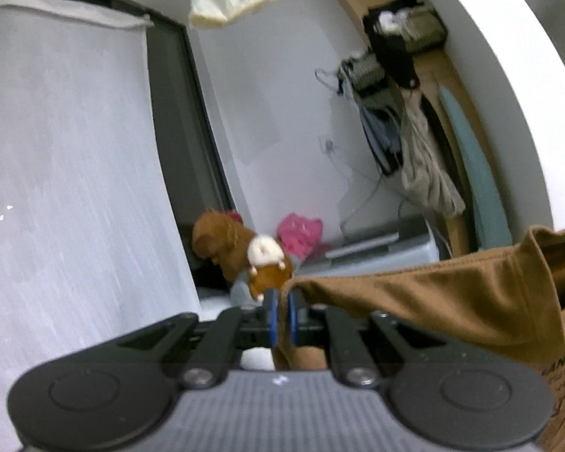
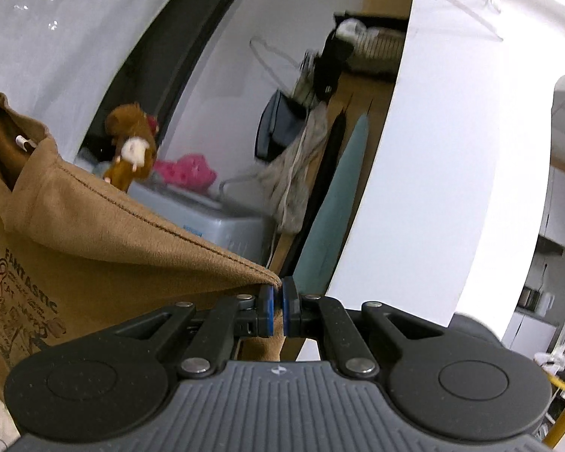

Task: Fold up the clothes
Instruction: 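Lift the brown printed T-shirt high with both tools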

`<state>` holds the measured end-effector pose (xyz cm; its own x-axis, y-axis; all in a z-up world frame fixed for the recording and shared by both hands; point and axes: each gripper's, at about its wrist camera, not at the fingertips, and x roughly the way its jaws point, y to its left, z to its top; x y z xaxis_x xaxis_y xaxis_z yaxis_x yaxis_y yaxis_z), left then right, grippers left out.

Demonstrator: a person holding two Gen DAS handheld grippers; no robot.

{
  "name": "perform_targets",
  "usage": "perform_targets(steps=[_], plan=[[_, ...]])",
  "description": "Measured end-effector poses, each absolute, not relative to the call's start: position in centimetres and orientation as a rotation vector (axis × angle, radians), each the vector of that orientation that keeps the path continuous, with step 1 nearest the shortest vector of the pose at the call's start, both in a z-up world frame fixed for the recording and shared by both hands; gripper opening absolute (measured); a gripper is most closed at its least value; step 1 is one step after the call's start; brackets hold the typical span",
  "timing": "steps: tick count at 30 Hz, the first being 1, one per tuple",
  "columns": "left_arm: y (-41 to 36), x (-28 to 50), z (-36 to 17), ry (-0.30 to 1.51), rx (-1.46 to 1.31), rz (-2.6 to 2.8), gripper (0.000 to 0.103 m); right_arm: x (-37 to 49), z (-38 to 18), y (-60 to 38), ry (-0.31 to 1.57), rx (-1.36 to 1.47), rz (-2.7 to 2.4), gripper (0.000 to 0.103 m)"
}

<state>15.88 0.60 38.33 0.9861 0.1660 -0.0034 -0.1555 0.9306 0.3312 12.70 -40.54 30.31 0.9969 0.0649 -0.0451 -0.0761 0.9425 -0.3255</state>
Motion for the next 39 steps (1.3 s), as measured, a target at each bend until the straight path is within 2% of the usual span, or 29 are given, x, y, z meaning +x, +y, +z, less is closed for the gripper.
perform_targets(steps=[5, 12, 16, 26, 31, 39], plan=[[1.2, 13.0, 39.2, -0.005, 0.349, 0.141, 0.007, 10.0, 31.7, -41.3, -0.017, -0.318, 0.087, 0.004], [3.8, 8.4, 37.4, -0.03, 0.307, 0.084, 0.007, 5.8, 30.3, -40.7, -0.063, -0.317, 0.131, 0.004], [5.9, 6.3, 34.4, 0.004, 0.29, 0.001, 0.007, 3.6, 28.9, -40.4, -0.069, -0.313, 0.156, 0.004], [9.0, 0.8, 26.1, 0.012, 0.191, -0.125, 0.007, -3.6, 20.8, -39.6, -0.074, -0.287, 0.175, 0.004], [9.4, -2.1, 23.9, -0.017, 0.157, -0.17, 0.007, -6.9, 18.8, -39.6, -0.074, -0.252, 0.162, 0.004], [10.2, -5.5, 22.8, -0.053, 0.113, -0.202, 0.007, -11.6, 19.0, -38.8, -0.082, -0.281, 0.161, 0.004]])
